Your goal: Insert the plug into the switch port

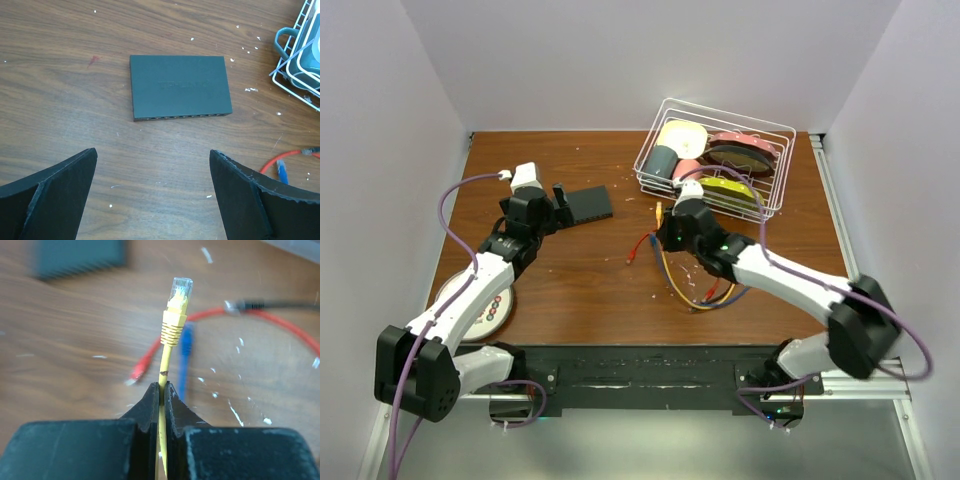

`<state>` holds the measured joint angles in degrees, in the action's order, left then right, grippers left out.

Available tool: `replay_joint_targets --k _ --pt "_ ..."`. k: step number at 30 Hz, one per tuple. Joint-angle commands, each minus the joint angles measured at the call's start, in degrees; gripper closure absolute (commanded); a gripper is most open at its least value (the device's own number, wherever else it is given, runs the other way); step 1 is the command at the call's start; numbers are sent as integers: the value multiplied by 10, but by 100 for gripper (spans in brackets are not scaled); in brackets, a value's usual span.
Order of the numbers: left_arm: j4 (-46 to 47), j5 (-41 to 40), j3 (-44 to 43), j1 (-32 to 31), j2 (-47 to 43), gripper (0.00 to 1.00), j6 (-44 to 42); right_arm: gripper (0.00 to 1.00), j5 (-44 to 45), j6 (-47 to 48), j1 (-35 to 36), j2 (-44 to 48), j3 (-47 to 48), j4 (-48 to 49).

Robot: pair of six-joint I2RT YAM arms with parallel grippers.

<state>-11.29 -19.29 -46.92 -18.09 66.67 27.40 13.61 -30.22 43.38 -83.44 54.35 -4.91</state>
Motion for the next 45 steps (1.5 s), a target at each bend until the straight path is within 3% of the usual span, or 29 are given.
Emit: replay_joint_targets --k 1,12,25,32,41,45 --pt "24 8 5 -3 -10 0 -7 100 -81 88 -4 107 -13 46" --pt "20 27 -9 -3 -11 0 -7 100 -150 134 -11 274 65 46" --pt "-5 16 -14 -3 -9 0 -9 100 -137 193 -17 296 216 33" --pt "-2 29 -13 -3 13 0 -9 100 -134 212 -17 280 190 19" --pt "12 57 -13 -3 24 0 -14 100 -176 216 -18 152 50 -11" --pt "46 134 -1 -3 12 0 -19 100 -198 224 -19 104 31 5"
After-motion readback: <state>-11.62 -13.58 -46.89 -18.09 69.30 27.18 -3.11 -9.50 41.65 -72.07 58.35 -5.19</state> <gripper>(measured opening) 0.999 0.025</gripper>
